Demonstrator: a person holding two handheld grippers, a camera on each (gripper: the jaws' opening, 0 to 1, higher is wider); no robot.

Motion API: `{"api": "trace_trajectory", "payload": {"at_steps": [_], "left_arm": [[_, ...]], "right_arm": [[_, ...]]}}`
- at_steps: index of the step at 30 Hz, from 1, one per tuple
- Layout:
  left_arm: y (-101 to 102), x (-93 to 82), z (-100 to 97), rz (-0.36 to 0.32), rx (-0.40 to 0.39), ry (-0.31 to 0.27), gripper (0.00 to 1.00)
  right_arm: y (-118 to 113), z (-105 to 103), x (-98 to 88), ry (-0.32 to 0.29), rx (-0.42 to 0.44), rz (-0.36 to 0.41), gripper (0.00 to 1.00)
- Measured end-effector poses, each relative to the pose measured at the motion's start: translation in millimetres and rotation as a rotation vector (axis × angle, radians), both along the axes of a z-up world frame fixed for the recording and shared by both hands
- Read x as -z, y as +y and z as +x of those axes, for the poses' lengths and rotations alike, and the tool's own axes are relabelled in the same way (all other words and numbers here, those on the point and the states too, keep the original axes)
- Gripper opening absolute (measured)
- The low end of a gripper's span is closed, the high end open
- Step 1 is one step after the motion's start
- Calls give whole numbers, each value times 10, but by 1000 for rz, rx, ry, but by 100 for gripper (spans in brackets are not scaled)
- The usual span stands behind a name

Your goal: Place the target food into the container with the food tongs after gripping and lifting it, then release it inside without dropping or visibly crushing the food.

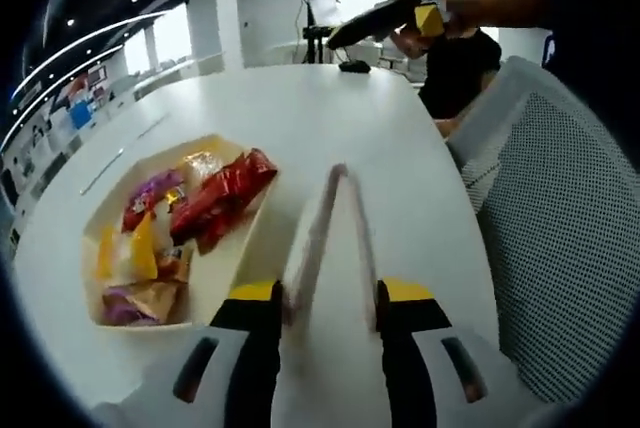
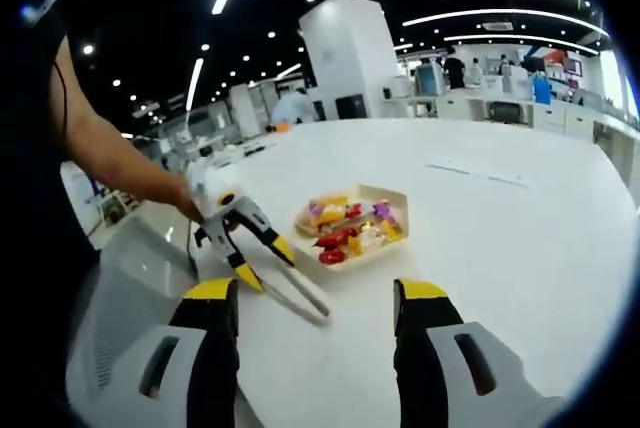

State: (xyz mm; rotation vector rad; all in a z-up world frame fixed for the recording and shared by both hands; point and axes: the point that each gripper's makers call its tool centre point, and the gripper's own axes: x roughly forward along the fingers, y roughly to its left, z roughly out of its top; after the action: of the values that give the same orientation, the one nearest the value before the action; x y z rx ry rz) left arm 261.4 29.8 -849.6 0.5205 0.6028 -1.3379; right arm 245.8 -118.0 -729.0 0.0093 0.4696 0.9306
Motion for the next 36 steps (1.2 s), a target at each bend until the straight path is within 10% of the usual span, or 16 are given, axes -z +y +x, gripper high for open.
{"api": "trace_trajectory", "payload": {"at_steps": [12,21,36], "left_arm": [[192,-246,-91,-67,-248,107,70],[626,-776,65,-183,-457,27,82],[1032,-1055,-96,-254,-633,-24,99]], "right_arm": [[-156,31,-62,-12,24,10,66],[-219,1,-23,-40,21,-39,69],[-533,99,154,-124,159,-158,84]]}}
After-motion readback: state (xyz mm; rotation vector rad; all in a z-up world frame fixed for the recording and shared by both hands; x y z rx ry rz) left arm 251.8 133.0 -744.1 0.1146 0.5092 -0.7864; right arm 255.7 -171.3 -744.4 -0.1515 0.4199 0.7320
